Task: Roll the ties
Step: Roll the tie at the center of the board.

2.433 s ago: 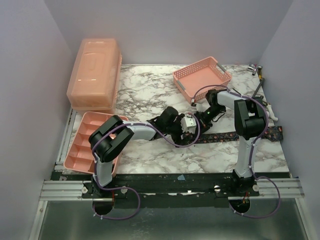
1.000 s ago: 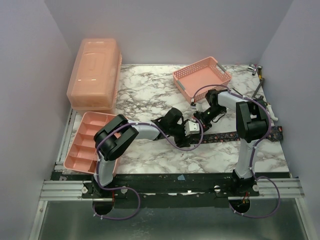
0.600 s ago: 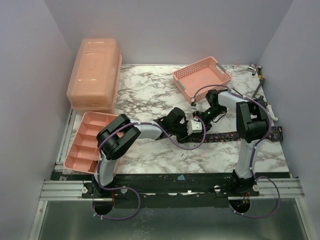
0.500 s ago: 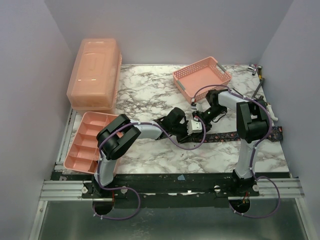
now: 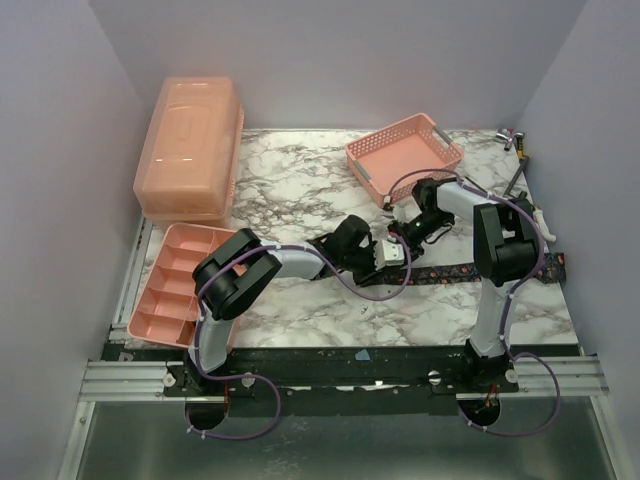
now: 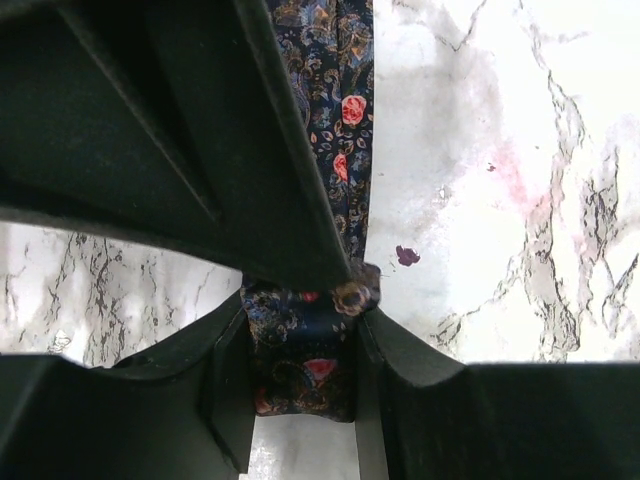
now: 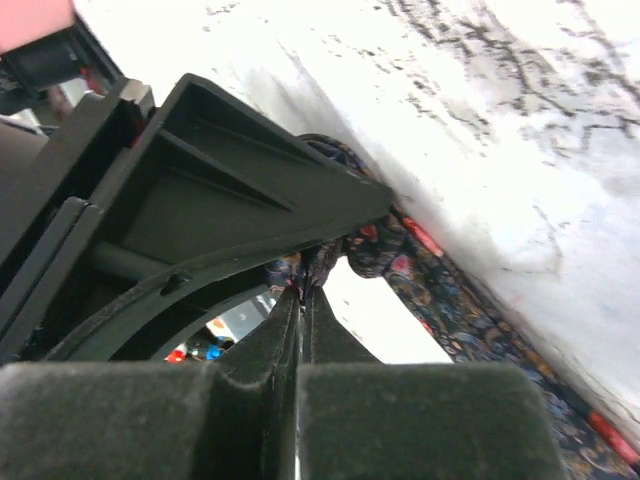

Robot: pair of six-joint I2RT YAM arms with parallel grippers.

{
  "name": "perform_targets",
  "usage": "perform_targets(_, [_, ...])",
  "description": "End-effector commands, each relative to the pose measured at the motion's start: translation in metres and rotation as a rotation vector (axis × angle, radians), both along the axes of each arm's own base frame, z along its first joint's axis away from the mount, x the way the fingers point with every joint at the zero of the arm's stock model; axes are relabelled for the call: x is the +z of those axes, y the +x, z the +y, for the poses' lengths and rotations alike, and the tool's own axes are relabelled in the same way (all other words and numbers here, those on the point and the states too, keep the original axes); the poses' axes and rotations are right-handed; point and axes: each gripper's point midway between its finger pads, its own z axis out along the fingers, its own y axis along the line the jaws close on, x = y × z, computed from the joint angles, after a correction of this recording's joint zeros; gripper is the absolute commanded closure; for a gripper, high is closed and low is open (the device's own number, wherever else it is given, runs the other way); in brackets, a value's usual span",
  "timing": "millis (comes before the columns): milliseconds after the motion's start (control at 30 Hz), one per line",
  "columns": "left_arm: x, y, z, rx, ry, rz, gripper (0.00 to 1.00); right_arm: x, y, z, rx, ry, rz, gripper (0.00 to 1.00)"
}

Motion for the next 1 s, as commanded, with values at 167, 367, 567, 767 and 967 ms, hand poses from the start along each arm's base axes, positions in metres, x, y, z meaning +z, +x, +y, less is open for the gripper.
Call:
perform_targets(167, [-0.033, -0.030, 0.025, -0.114, 0.089, 0.039, 0.63, -0.022, 0.017, -0.029, 0.079, -0.191, -0.138, 1.00])
perform_targets(367, [-0.031, -0.027, 0.025, -0.127, 0.083, 0.023, 0.59, -0.051, 0.015, -0.035, 0.069, -0.246, -0.120, 0.99])
perform_targets(567, [-0.015, -0.014, 0.029, -0.063, 0.025, 0.011, 0.42, -0.070, 0.010, -0.045, 0.077, -0.301, -0.127, 0.99])
perform_targets(767, [0.009, -0.004, 0.035, -0.006, -0.085, 0.002, 0.38, -0.080, 0.004, -0.050, 0.081, -0.322, -0.125, 0.99])
perform_targets(967, [0.008, -0.015, 0.027, -0.034, -0.138, 0.047, 0.37, -0.083, 0.004, -0.050, 0.083, -0.320, -0.140, 1.00])
